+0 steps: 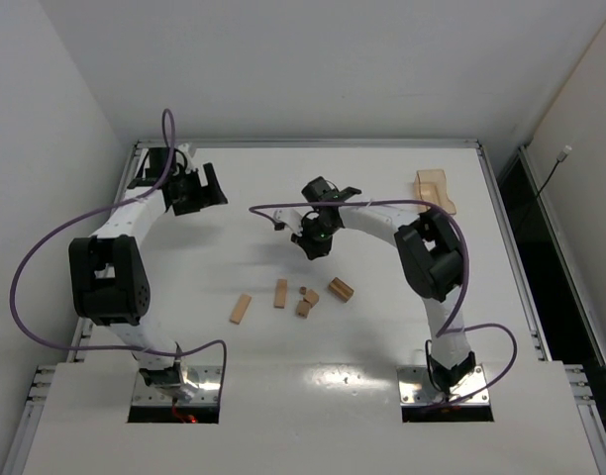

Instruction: Build the wood block tower

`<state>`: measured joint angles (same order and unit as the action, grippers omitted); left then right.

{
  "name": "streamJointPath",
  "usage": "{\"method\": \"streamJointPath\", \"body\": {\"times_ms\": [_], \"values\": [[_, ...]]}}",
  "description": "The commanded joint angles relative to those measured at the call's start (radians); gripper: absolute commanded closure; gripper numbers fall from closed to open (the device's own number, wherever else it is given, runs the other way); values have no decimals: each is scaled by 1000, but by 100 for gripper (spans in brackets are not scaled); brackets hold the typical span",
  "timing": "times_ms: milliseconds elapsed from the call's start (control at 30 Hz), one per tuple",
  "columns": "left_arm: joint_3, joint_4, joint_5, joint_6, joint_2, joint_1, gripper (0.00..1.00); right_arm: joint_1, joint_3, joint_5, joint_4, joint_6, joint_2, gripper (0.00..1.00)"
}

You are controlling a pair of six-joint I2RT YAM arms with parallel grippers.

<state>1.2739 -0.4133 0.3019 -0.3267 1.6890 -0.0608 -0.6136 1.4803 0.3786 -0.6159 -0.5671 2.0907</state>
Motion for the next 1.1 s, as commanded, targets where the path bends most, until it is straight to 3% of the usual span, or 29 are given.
{"method": "streamJointPath", "body": {"times_ms": [0,267,500,1067], "values": [[34,24,36,-11,9,-11,18,-11,96,9,-59,-34,46,100],[35,24,45,-11,18,-11,18,0,195,-15,-157,-34,120,99],[25,42,63,-11,27,-11,18,9,157,-24,-157,-45,97,99],[34,42,82,-20,46,-11,18,28,239,-46,-199,-16,173,76]]}}
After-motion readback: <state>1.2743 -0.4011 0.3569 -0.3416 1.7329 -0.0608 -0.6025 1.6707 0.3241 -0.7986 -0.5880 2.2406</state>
